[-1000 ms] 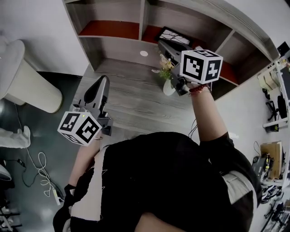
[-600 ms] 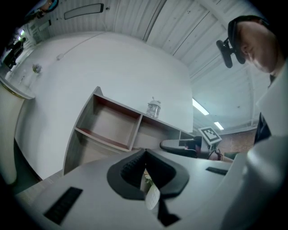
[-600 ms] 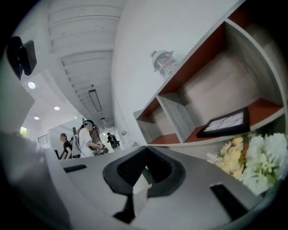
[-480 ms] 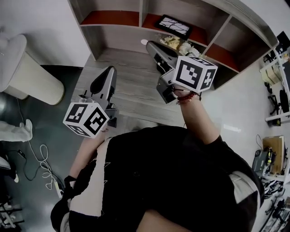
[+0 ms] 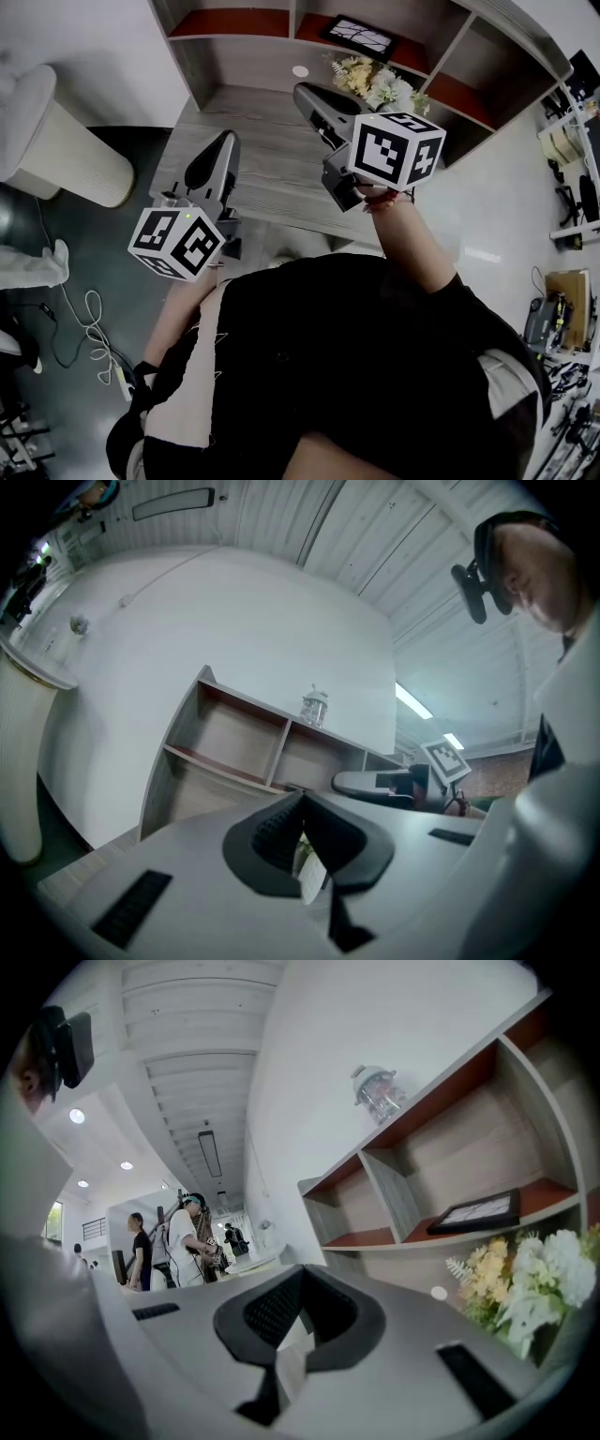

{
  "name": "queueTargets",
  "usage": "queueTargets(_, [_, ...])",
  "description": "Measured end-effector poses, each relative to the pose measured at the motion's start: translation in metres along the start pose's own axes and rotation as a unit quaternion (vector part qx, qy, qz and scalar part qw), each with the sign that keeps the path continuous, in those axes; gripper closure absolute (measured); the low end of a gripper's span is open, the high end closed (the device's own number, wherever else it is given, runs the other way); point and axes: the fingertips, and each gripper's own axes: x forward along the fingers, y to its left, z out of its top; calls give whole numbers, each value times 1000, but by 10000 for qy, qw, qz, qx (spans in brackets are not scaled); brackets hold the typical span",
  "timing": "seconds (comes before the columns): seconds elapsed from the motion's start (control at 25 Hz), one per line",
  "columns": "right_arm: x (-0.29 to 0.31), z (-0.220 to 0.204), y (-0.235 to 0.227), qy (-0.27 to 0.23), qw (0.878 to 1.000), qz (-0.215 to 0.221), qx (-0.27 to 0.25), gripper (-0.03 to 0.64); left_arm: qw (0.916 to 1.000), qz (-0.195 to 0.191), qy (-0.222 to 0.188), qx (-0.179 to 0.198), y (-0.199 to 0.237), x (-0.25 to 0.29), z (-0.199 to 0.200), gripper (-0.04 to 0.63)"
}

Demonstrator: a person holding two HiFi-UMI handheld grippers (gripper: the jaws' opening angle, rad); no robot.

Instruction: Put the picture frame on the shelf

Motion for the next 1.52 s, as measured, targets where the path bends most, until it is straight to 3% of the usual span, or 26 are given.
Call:
queueTargets(0.68, [4,-36,12,536,9981,-147,-270,614,9997,118,45,-186,12,-20,-6,586])
queueTargets(1.52, [9,-44,-1,748,9967,-62,-320,614,9998,177,18,-127,12,-4,-5,586])
